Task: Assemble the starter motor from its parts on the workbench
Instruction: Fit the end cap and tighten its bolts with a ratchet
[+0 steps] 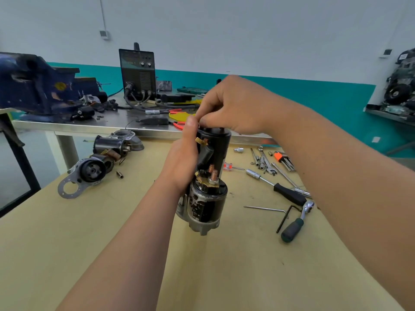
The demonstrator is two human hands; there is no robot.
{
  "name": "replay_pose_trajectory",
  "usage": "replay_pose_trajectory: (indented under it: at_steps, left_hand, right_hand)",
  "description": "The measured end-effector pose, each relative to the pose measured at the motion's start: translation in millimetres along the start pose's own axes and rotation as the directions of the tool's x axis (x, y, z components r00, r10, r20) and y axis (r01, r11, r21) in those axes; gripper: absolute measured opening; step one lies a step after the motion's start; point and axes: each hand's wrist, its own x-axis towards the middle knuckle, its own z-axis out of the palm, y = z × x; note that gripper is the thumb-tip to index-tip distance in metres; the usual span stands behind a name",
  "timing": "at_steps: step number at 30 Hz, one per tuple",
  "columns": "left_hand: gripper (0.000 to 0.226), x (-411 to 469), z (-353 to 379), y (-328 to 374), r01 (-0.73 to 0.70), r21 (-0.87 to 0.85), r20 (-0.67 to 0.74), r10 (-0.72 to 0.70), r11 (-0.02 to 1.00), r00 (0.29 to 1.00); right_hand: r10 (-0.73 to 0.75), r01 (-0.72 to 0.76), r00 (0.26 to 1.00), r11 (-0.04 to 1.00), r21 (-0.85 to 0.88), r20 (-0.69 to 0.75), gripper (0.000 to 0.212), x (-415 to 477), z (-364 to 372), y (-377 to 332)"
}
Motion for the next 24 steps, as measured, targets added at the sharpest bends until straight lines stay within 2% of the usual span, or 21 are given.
replay_pose_trajectory:
  at_steps: [6,9,16,19,21,24]
  left_hand:
    - [0.115,3.2,2.3,0.0,0.011,0.012,0.019,-0.011,1.0,1.0]
    - [0.117,3.9,2.7,-0.8,0.006,-0.012,0.025,-0.005,1.0,1.0]
    - [0.104,0.4,7.5,-0.4,-0.032,-0.024,-0.019,0.031,0.999,0.999]
    - [0.09,-2.9,11.8,2.7,-0.065,-0.013,-0.051,0.064,0.998,0.997]
    - [0.086,-4.2,16.3,4.2,-0.089,0.006,-0.063,0.089,0.996,0.994]
    - [0.103,-2.6,29.2,2.8,-0.093,-0.006,-0.042,0.093,0.996,0.995]
  right_hand:
    - [0.025,0.007,0.989,0.977,-0.214,0.149,0.012,11.6,-13.6,-6.7]
    - [0.025,0.032,0.984,0.948,-0.317,0.174,0.008,13.5,-16.2,-9.5]
    - [0.031,0.059,0.984,0.87,-0.489,0.173,0.037,12.7,-7.3,-9.9]
    - [0.035,0.037,0.991,0.856,-0.515,0.129,0.037,10.5,0.2,-7.8]
    - [0.019,0.031,0.995,0.871,-0.491,0.096,0.03,7.1,0.1,-4.8]
    - [0.001,0.039,0.996,0.902,-0.43,0.092,0.024,-3.6,-8.1,3.1]
